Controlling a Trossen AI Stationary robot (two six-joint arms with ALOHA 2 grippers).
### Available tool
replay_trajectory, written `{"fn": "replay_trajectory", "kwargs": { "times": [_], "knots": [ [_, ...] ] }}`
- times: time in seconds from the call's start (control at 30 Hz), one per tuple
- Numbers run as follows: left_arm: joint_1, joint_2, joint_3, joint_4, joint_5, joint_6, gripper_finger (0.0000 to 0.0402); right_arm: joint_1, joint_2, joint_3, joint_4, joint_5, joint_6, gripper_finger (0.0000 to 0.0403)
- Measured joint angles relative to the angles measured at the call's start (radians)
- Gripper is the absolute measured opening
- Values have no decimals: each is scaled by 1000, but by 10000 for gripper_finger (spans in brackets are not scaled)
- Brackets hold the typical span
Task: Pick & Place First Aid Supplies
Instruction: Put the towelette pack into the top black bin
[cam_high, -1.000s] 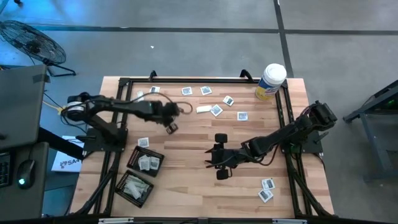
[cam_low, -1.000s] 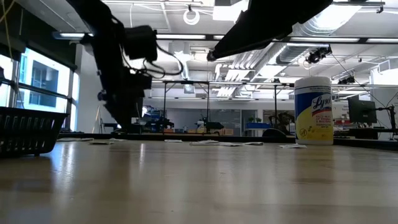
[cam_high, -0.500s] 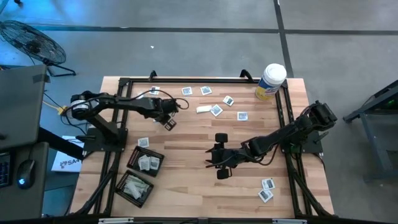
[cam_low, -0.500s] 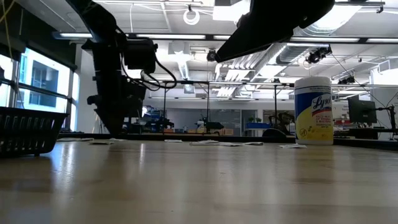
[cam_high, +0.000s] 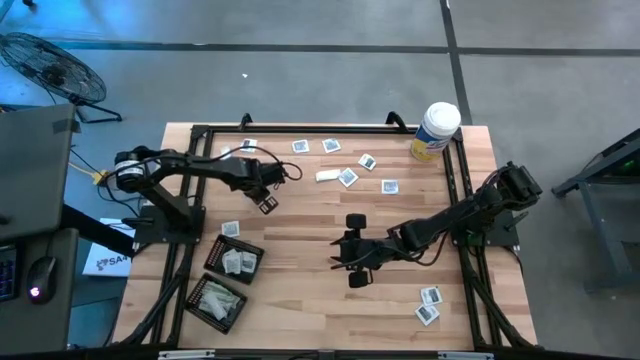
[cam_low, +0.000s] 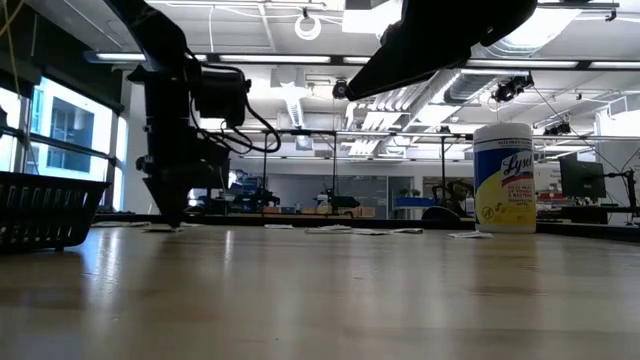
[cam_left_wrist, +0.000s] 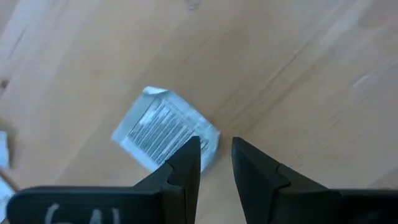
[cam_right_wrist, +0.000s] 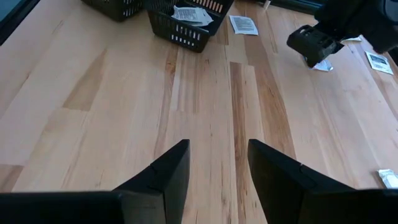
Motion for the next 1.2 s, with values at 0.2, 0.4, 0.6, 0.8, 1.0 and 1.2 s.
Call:
{"fn": "replay_trajectory", "kwargs": {
  "times": [0.2, 0.4, 0.6, 0.8, 1.0, 1.2],
  "knots": [
    [30, -1, -38, 19, -9, 16, 88, 0, 0, 0, -2, 0, 3, 156],
    [60, -5, -80, 71, 3, 47, 88, 0, 0, 0, -3, 0, 4, 156],
    [58, -5, -94, 96, 17, 49, 88, 0, 0, 0, -5, 0, 4, 156],
    [58, -5, -95, 116, 1, 50, 77, 0, 0, 0, -5, 0, 4, 156],
    [58, -3, -96, 139, -26, 55, 9, 0, 0, 0, -5, -1, 4, 156],
    [45, -42, -63, 67, -37, 40, 8, 0, 0, 0, -5, -16, 2, 156]
  ]
}}
